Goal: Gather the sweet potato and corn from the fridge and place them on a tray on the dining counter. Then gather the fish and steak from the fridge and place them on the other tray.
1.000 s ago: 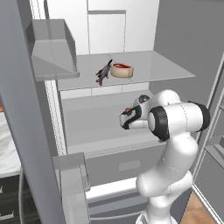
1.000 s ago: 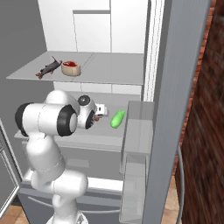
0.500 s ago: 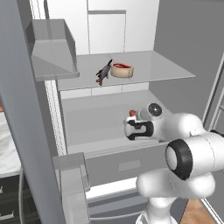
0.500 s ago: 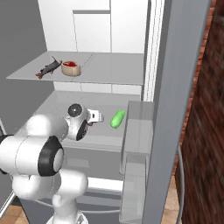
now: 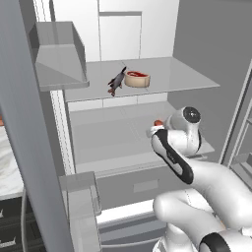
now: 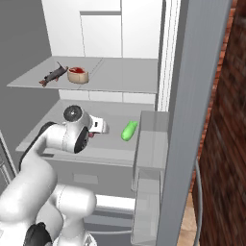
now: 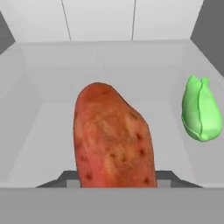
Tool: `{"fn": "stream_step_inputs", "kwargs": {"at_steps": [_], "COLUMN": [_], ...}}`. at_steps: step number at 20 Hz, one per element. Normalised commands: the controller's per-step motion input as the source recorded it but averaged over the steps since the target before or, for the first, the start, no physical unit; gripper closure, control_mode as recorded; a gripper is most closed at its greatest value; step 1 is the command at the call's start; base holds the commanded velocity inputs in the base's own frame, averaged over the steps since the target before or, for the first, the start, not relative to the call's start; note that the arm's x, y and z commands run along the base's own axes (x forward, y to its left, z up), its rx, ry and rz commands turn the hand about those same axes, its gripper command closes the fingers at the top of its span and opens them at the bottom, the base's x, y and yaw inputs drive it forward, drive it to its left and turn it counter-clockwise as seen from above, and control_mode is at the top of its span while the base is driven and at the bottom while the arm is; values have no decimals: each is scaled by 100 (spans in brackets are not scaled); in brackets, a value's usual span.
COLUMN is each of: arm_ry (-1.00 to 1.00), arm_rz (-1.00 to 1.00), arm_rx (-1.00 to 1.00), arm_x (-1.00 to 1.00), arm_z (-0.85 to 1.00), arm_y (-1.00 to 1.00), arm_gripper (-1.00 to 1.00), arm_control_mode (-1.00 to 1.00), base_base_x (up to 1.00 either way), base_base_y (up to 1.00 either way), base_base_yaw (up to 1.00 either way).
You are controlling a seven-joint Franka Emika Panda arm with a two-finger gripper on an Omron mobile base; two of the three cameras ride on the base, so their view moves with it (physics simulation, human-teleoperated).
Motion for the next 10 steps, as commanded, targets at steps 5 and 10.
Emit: {"fn": "stream_step_inputs", "kwargs": {"at_steps": [5, 10], "arm_ry": [31, 30], "arm_rz": [-10, -5], "arm_rx": [5, 6], "arm_x": [-81, -91], "arm_z": [79, 55], "arm_y": [-5, -3], "arm_gripper": [100, 100], "arm_control_mode": [-100, -100], "base_base_x": [0, 0], "base_base_y": [0, 0], "base_base_yaw": [0, 0]}}
